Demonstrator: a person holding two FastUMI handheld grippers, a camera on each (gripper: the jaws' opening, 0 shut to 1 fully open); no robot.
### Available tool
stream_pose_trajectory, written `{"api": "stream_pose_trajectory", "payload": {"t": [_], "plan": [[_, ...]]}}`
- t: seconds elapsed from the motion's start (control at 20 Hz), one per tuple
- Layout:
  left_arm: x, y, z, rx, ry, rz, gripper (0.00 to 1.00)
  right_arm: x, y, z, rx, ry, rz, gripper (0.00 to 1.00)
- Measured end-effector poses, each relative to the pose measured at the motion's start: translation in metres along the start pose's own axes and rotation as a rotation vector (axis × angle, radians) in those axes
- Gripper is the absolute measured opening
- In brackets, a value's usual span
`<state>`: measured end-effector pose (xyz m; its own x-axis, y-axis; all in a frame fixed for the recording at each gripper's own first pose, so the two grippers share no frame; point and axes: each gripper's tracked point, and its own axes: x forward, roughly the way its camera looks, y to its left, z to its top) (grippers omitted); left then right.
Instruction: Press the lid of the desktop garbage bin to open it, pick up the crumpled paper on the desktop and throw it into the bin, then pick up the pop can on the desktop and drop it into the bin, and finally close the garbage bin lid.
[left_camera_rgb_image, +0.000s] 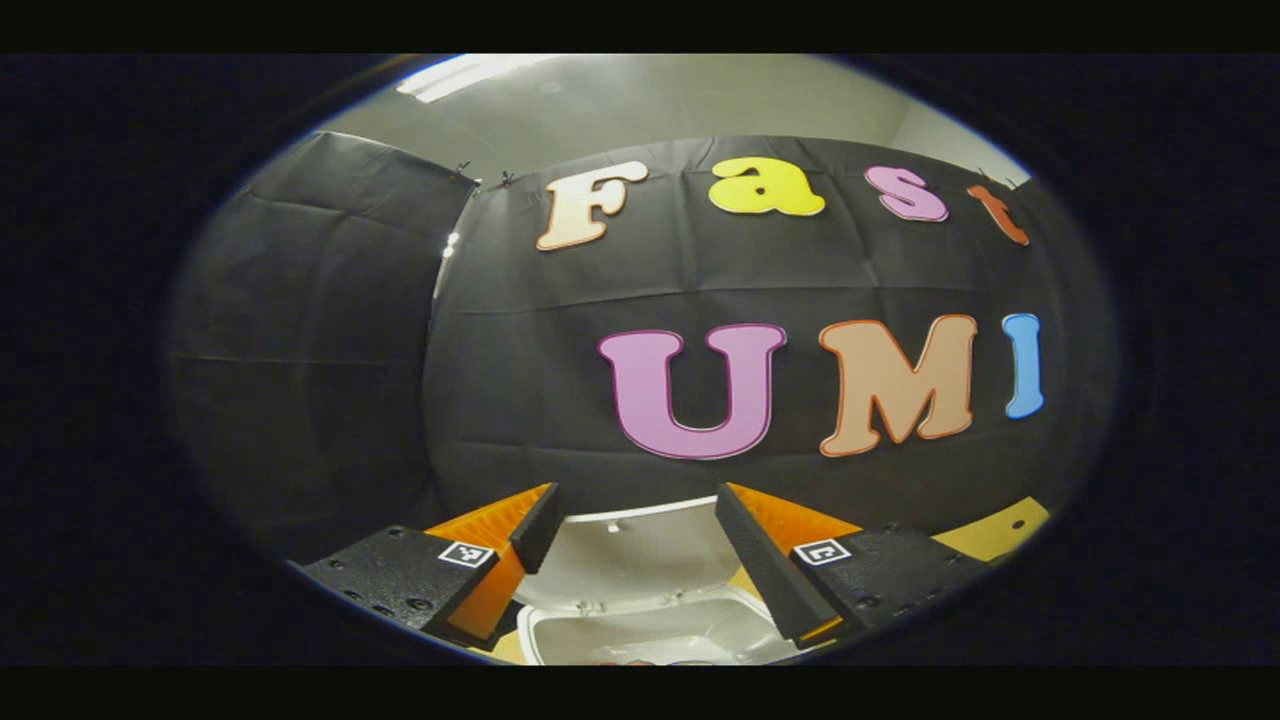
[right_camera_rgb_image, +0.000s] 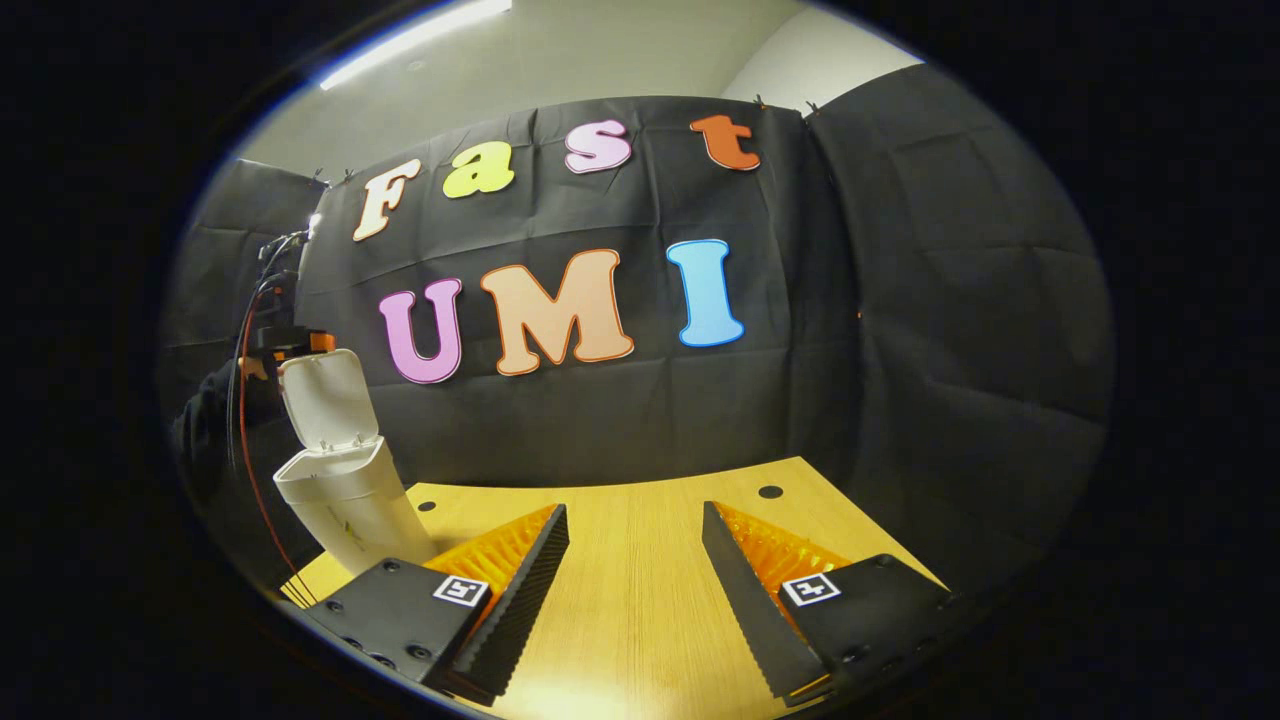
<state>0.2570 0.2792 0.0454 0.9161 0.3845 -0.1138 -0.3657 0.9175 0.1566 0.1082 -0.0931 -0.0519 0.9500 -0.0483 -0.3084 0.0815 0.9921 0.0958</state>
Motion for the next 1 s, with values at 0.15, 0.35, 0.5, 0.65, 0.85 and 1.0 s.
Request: {"api": "stream_pose_trajectory", "payload": {"t": [0.15, 0.35, 0.5, 0.65, 0.85, 1.0], "plan": [[-0.033, -0.01, -0.009, 0.029, -0.008, -0.019, 0.92, 0.006, 0.007, -0.005, -0.008, 0.017, 0.032, 0.89], [-0.069, -0.023, -0.028, 0.002, 0.008, -0.031, 0.92, 0.009, 0.02, -0.011, -0.032, 0.038, 0.08, 0.89], [-0.089, -0.029, -0.045, -0.037, 0.034, -0.039, 0.92, 0.009, 0.023, -0.014, -0.042, 0.046, 0.101, 0.89], [-0.107, -0.036, -0.069, -0.091, 0.093, -0.06, 0.92, 0.01, 0.021, -0.017, -0.041, 0.056, 0.105, 0.89], [-0.123, -0.046, -0.122, -0.195, 0.232, -0.096, 0.96, 0.01, 0.02, -0.023, -0.039, 0.074, 0.115, 0.89], [-0.122, -0.041, -0.15, -0.23, 0.305, -0.076, 0.9, 0.011, 0.022, -0.026, -0.062, 0.081, 0.126, 0.89]]}}
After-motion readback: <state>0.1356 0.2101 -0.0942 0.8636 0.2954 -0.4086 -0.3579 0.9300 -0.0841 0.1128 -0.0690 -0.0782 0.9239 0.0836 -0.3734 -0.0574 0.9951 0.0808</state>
